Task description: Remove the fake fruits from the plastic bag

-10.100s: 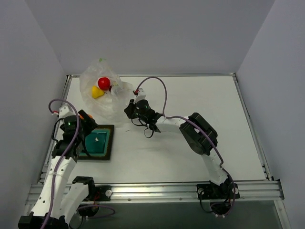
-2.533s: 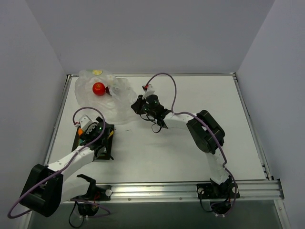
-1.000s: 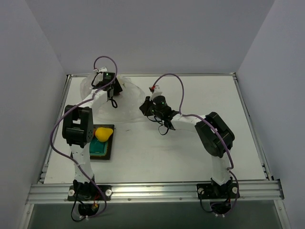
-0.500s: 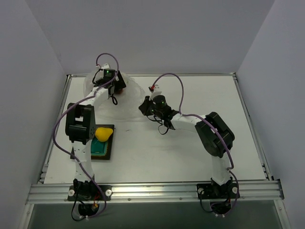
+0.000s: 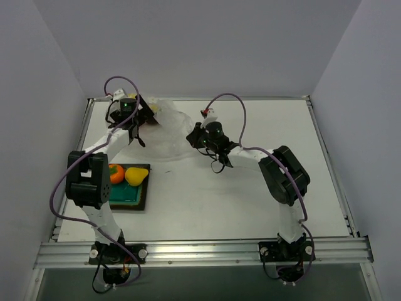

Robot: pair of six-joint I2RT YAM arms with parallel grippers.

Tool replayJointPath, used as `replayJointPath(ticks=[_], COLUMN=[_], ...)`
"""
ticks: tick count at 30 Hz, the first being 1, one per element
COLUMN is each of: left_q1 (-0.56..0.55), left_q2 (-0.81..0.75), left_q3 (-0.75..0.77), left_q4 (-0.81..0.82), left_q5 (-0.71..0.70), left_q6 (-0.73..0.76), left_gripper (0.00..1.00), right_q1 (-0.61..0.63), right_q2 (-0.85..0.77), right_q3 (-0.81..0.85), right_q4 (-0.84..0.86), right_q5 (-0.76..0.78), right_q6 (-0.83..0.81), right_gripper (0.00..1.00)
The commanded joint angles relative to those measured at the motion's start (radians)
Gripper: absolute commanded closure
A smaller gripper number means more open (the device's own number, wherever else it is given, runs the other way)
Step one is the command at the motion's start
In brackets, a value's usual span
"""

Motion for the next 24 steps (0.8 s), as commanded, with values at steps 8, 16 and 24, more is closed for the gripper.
replayJointPath(ticks=[8,16,24], left_q1=[-0.001,-0.01,-0.031], left_q2=[-0.016,0.161,0.282], left_q3=[0.012,0.237,0.421], left_q4=[0.039,-0.08,-0.17], left_q5=[-0.013,0.035,0.068], left_q6=[-0.078,-0.011,0.028], left_gripper=[0.62,0.48,0.29], right_q1=[-0.011,-0.011,-0.009], right_q2=[-0.01,-0.019,-0.017], right_q3=[0.041,0.054,0.083], right_q4=[0.046,0.037,0.016], right_q5=[-0.028,-0.037,-0.042], right_q6=[0.018,0.011,-0.003], right_gripper=[1.0,1.0,1.0])
